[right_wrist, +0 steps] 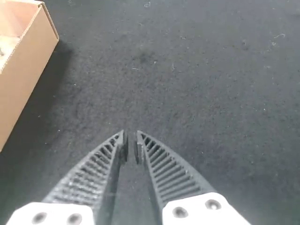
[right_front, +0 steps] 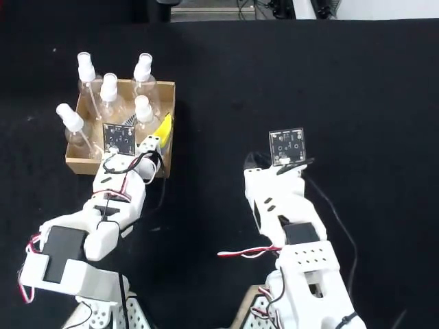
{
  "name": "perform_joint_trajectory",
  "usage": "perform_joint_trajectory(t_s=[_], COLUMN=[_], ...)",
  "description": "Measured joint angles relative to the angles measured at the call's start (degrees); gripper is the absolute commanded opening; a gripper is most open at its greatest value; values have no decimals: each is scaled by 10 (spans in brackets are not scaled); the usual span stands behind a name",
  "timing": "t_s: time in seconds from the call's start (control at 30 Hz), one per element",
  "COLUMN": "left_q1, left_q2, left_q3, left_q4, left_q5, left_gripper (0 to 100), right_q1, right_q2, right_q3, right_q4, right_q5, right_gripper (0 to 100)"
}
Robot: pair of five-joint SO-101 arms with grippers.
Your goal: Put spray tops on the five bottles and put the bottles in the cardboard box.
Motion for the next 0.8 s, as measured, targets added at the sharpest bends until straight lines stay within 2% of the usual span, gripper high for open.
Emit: perform_joint_trajectory(t_s=[0.8], left_q1=[3], left_q2=[4], left_q3=[2], left_q4=[1], left_q5=[1], left_gripper=[261], right_q1=[0], right_q2=[0], right_q3=[0], right_q4=[0], right_q5=[0], right_gripper=[11])
